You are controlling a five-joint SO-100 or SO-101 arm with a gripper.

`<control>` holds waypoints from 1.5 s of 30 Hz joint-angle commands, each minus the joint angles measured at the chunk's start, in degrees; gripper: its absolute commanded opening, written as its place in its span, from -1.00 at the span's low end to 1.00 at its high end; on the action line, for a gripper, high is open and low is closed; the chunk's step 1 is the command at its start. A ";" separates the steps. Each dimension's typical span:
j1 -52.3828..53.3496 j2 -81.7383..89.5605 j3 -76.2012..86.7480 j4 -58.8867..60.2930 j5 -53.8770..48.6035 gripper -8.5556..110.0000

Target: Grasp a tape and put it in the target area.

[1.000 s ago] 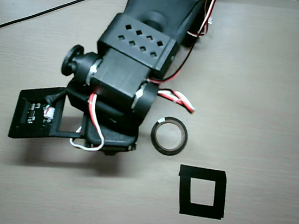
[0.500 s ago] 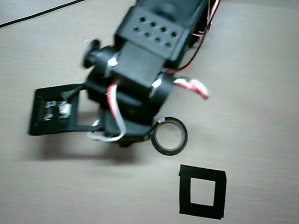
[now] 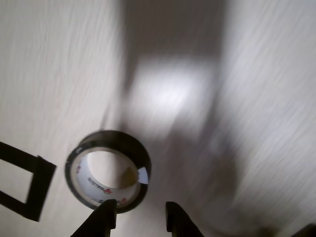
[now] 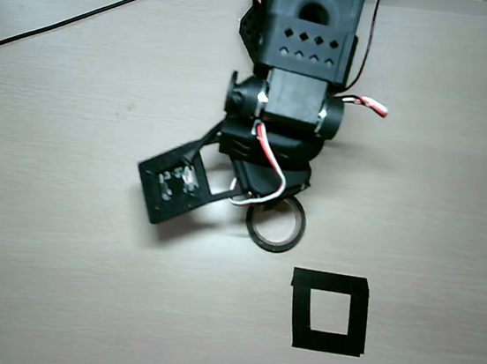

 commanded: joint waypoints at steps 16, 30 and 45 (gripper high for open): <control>-5.54 -9.14 4.22 -10.72 -0.62 -0.69; -7.65 -15.64 3.16 -15.29 -0.79 -0.85; -13.18 -32.87 -42.36 7.65 -3.34 -0.85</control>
